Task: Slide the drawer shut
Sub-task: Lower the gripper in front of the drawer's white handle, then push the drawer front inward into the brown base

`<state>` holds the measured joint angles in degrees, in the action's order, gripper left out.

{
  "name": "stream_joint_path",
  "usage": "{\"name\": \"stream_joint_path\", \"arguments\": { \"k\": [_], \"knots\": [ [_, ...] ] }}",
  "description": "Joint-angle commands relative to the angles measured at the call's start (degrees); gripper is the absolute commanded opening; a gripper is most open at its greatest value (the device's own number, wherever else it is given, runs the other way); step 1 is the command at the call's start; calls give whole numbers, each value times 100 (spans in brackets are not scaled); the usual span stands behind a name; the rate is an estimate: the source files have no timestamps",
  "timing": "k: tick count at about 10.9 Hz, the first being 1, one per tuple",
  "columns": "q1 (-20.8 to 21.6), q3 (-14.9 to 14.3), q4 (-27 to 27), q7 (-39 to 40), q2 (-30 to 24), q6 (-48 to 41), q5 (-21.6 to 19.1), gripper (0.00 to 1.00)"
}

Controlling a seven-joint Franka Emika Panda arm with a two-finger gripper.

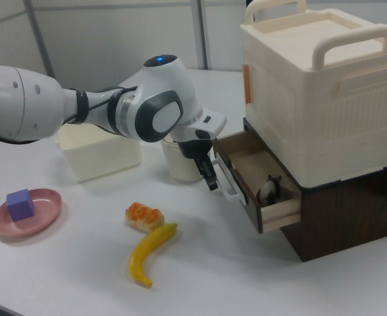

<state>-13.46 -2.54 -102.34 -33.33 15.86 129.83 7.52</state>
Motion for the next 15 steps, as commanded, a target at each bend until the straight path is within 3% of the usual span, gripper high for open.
{"name": "stream_joint_path", "arguments": {
  "k": [1,5,7,10,11,14,15],
  "knots": [
    [-235,-36,3,-218,31,498,162,0],
    [-447,-36,749,-218,575,639,495,0],
    [-534,-70,804,-200,699,1296,557,0],
    [-552,-97,804,-156,700,1352,759,0],
    [-518,-71,795,9,691,1343,829,0],
    [-141,131,768,1465,507,1046,787,0],
    [-35,305,769,1731,419,775,777,0]
  ]
}}
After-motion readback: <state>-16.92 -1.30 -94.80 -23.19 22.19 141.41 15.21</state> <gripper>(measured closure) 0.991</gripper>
